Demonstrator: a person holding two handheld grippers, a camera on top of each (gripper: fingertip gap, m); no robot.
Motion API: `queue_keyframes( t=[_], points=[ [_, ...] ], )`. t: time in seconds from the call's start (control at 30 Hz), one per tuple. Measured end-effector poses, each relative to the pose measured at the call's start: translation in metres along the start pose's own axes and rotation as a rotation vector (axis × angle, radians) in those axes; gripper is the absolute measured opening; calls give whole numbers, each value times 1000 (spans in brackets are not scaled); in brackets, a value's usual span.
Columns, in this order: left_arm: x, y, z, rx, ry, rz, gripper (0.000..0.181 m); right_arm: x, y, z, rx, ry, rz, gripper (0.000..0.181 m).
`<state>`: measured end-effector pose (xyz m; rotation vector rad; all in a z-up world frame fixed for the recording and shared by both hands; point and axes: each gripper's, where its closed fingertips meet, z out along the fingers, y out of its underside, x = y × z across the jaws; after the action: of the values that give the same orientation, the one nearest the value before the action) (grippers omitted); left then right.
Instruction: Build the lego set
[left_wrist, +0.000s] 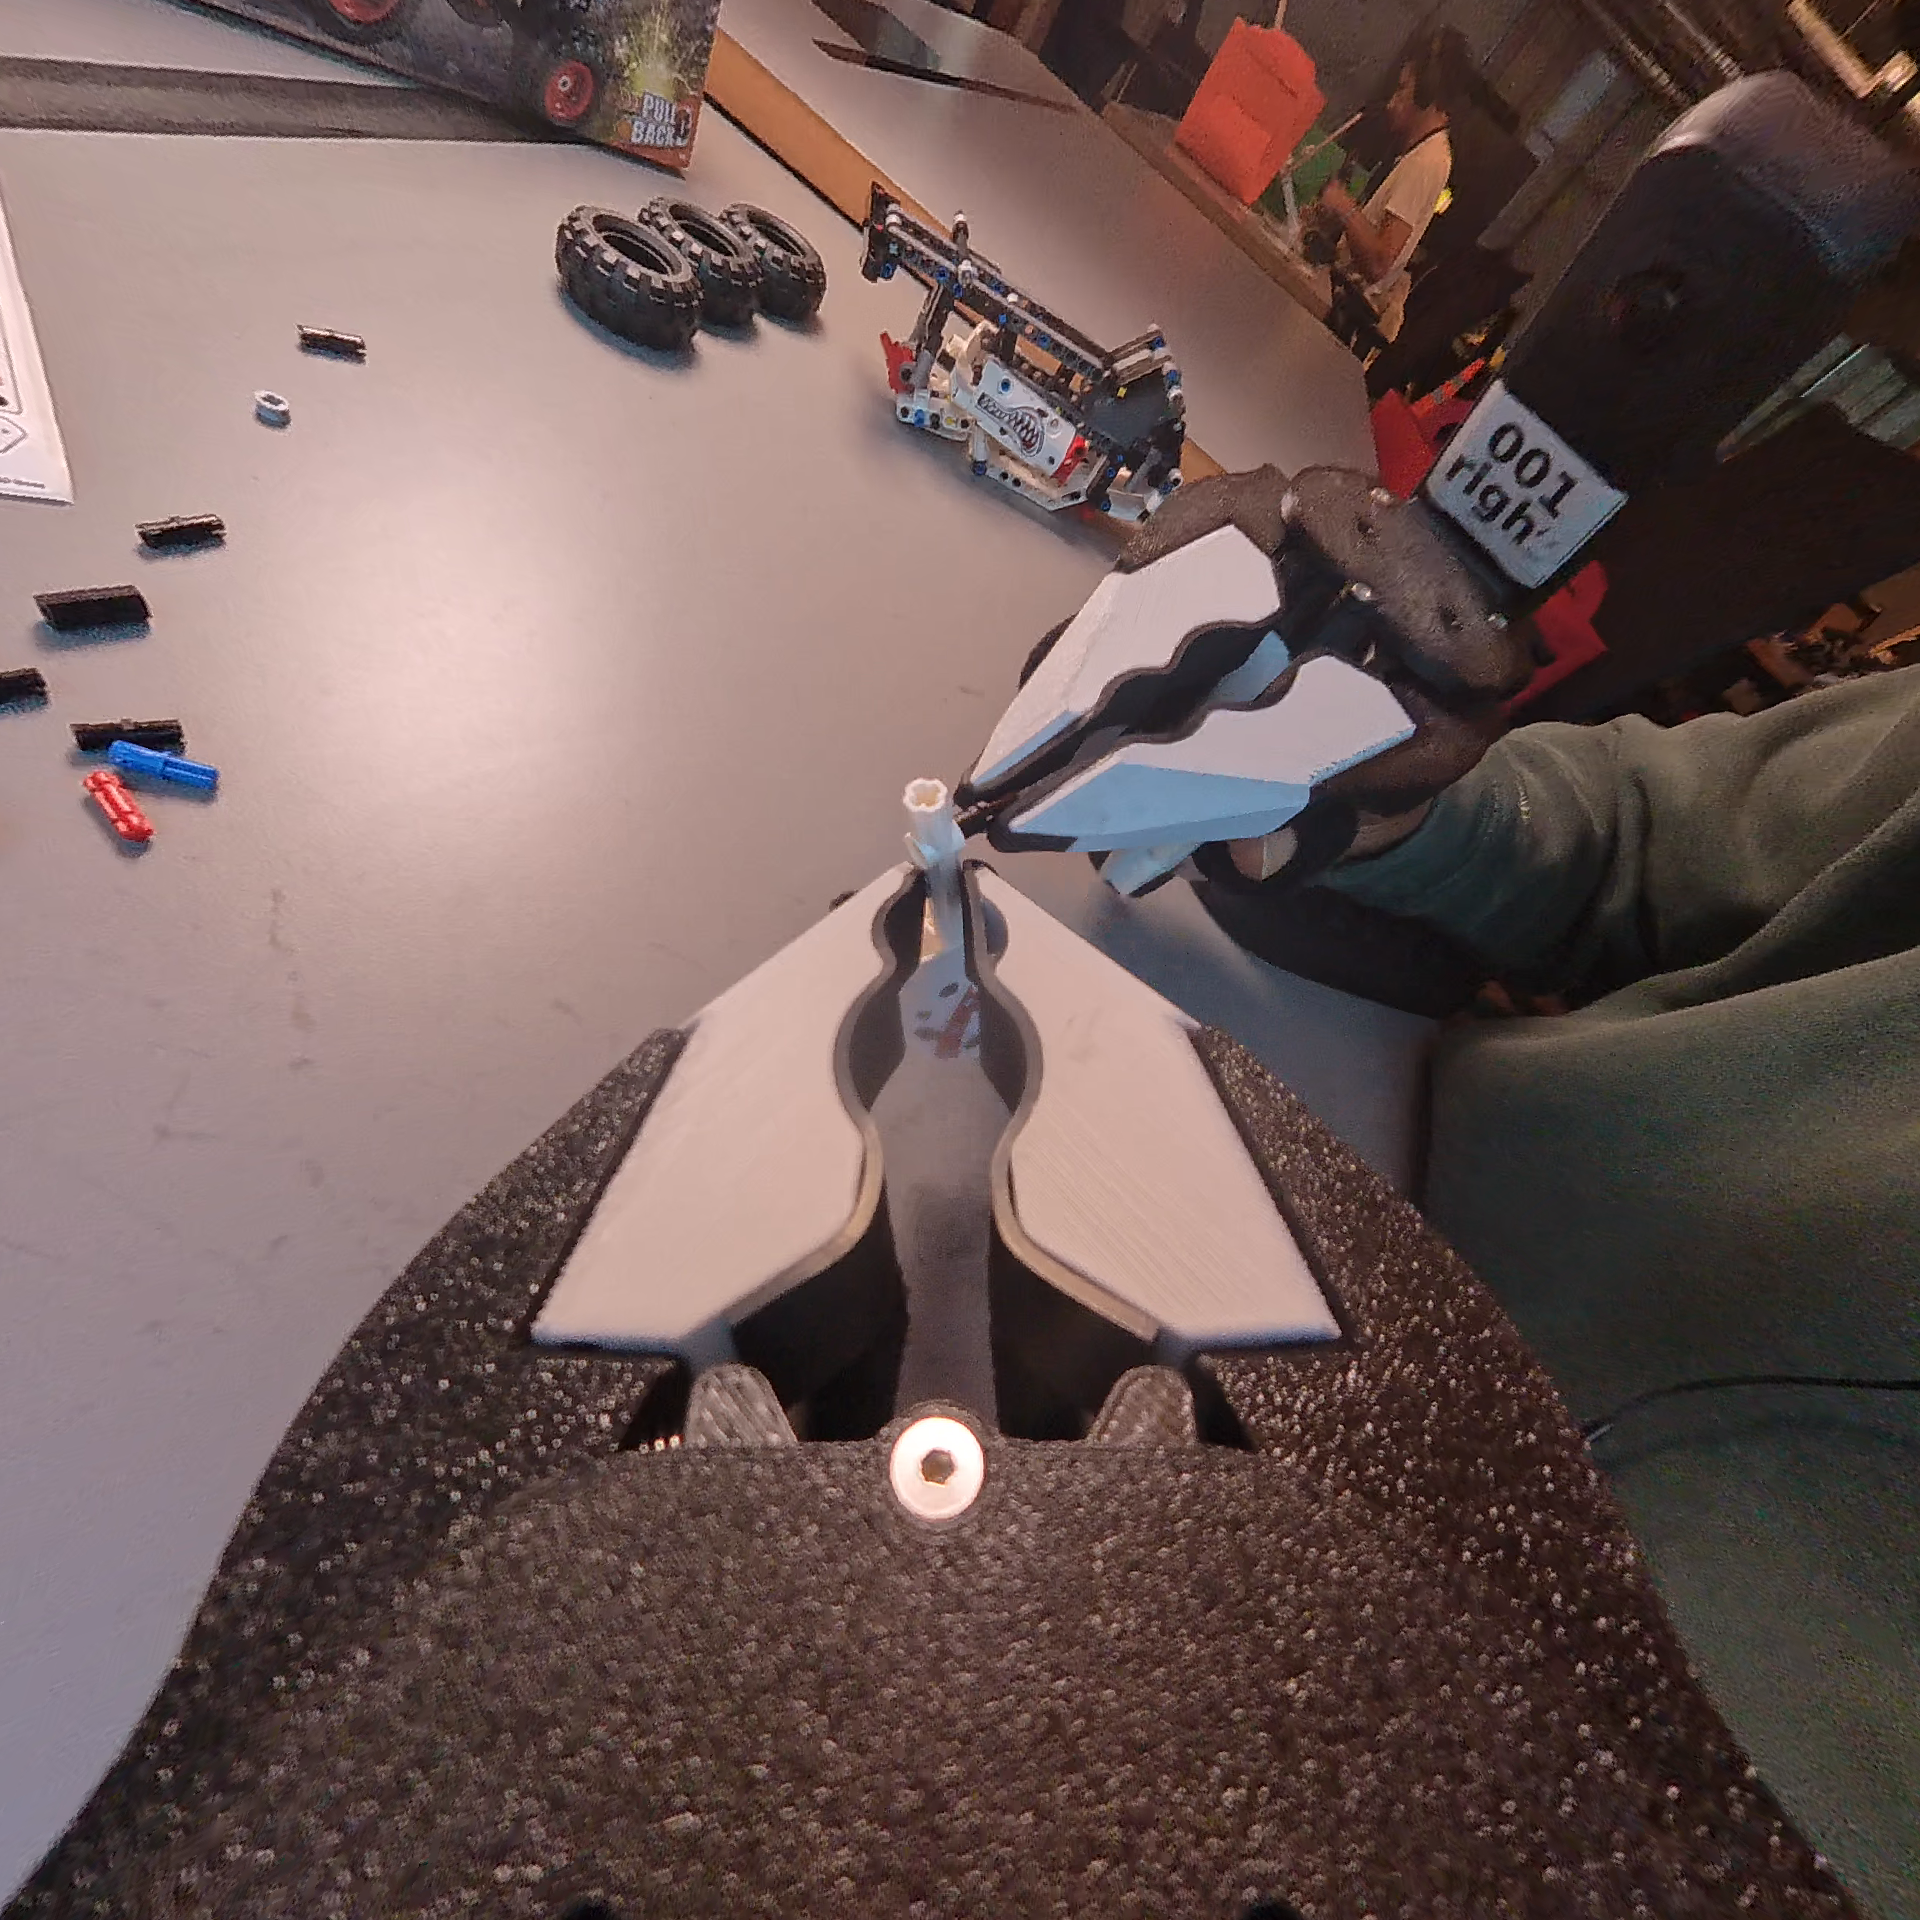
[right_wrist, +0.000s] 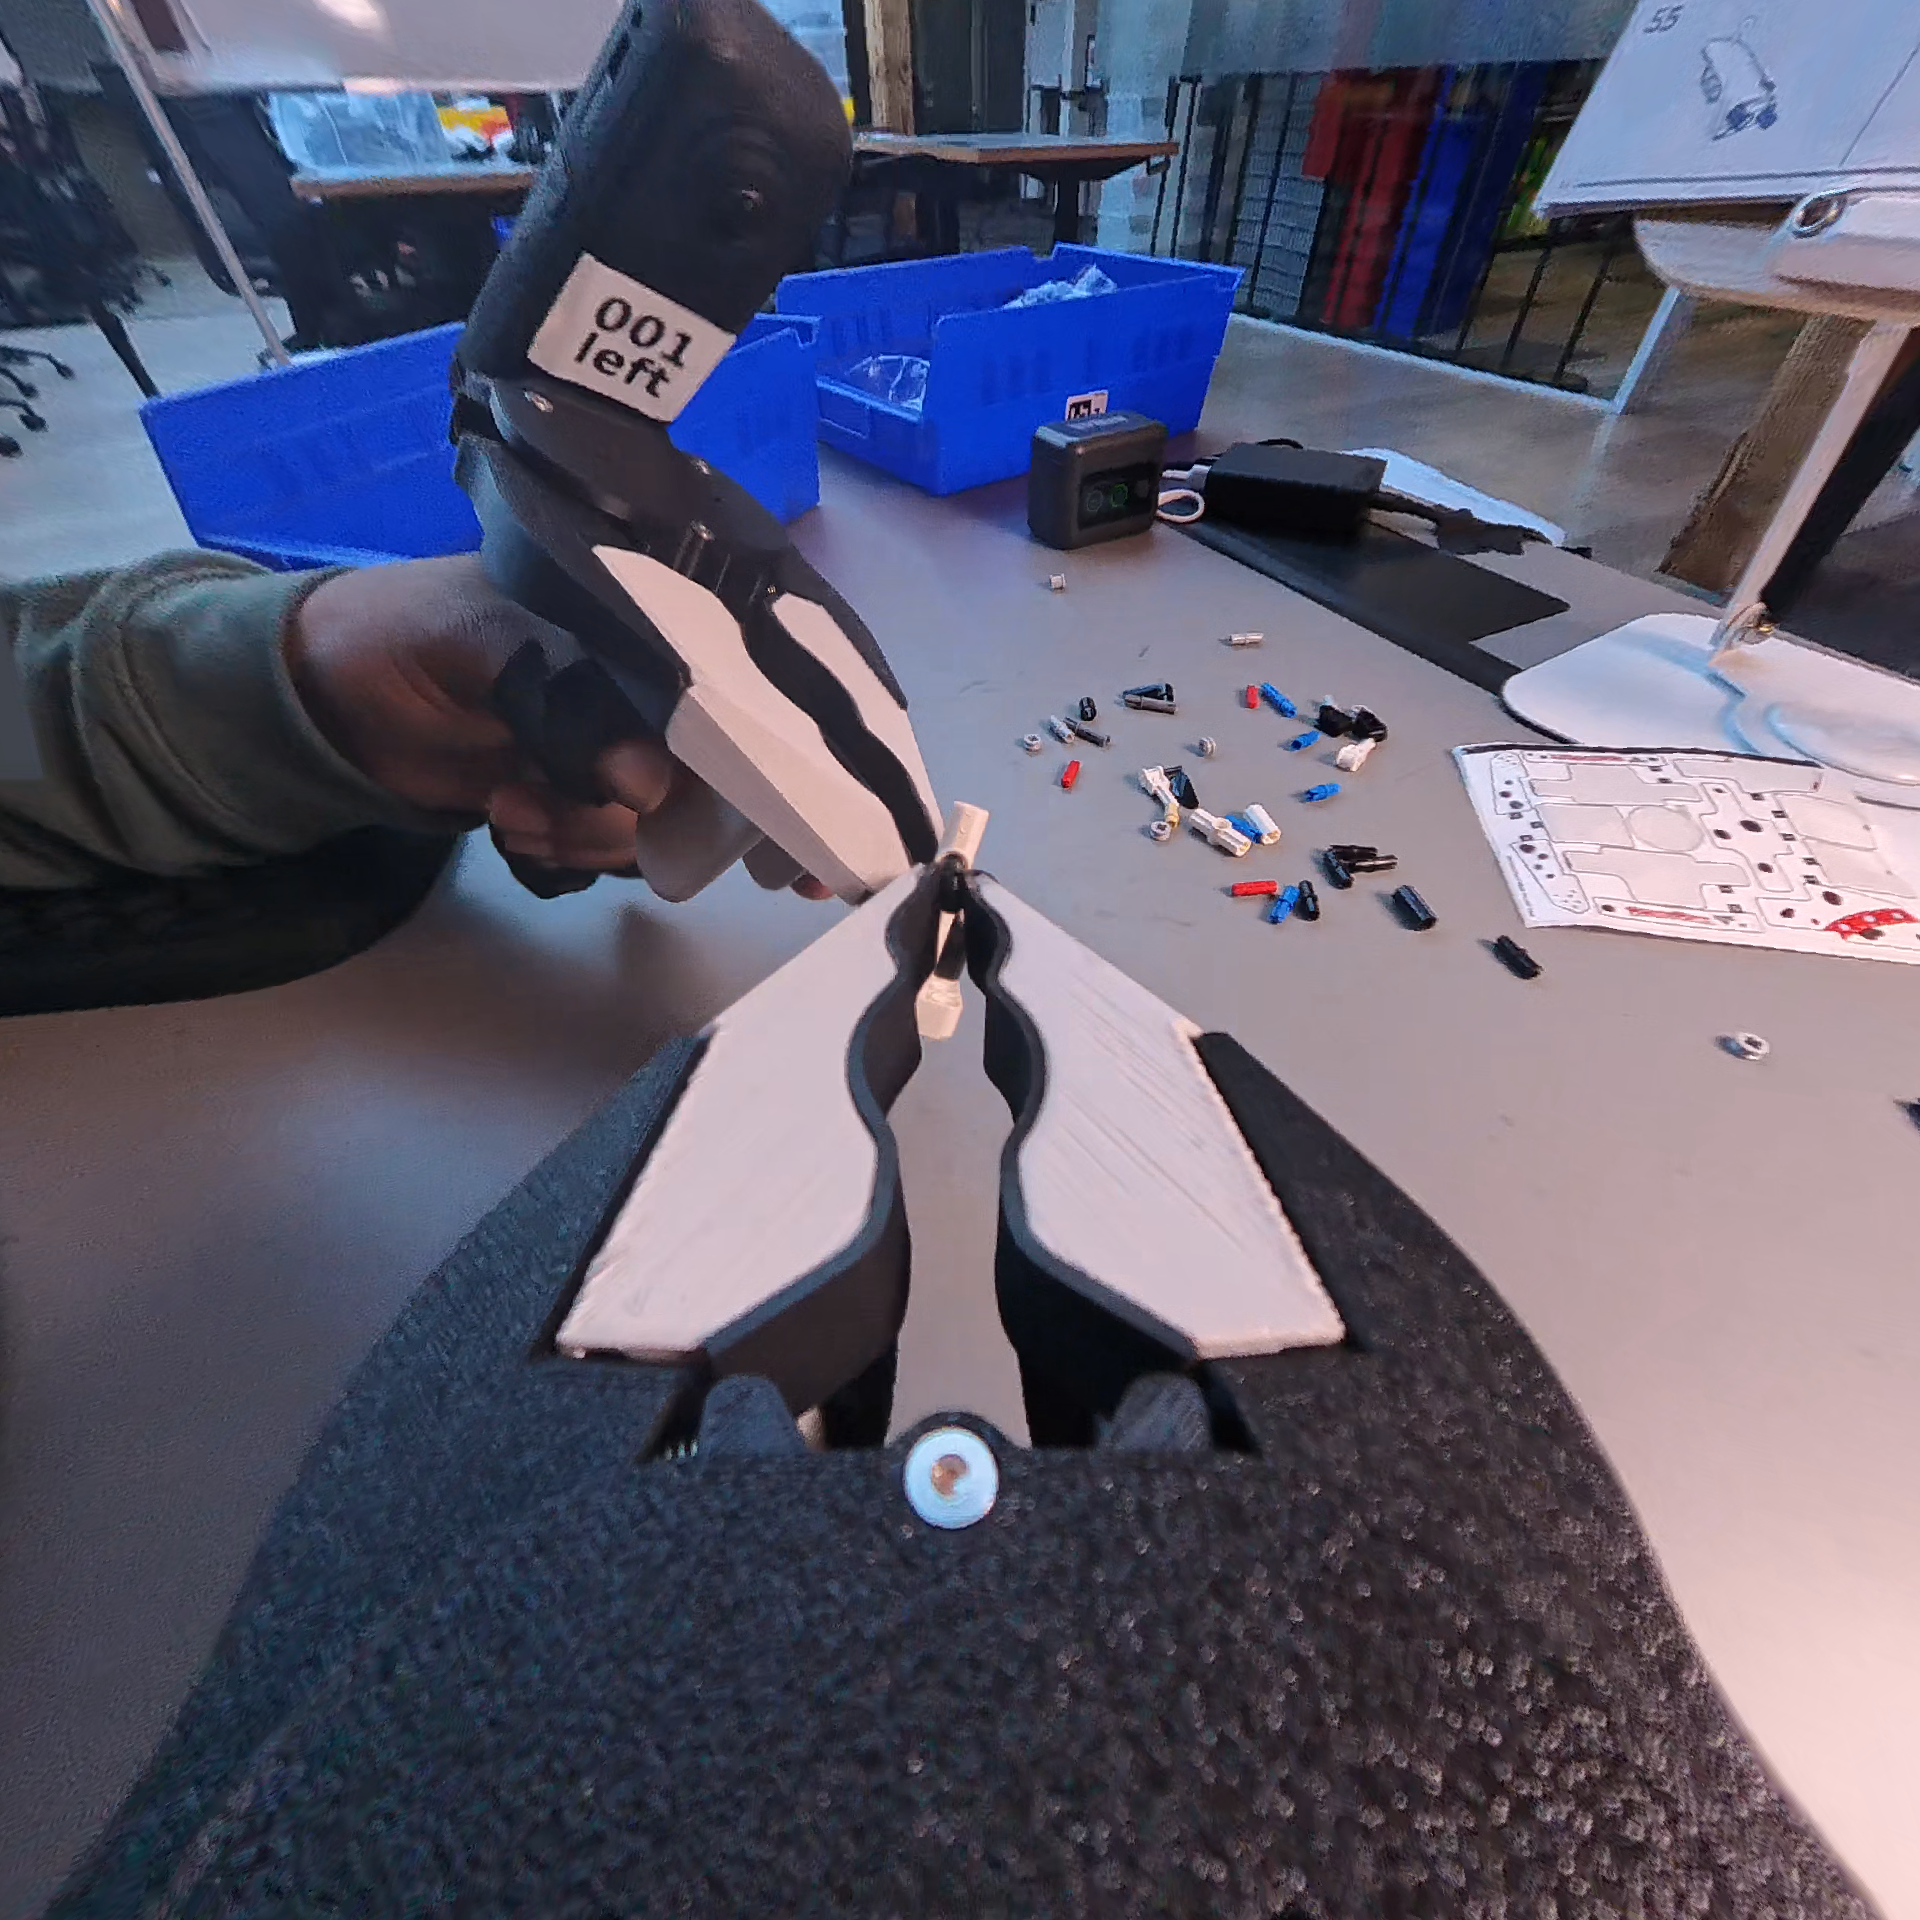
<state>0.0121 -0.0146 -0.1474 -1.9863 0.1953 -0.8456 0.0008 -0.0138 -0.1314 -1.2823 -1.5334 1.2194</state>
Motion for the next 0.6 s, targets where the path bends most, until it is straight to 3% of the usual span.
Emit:
queue_keyframes(
  t=[0.13,0.6],
  points=[
    [-6,7,2,-68,-134,175,6,-1,9,1,-61,-8,-31,3],
    [-12,4,1,-120,-346,443,6,0,8,7,-38,53,26,3]
  ],
)
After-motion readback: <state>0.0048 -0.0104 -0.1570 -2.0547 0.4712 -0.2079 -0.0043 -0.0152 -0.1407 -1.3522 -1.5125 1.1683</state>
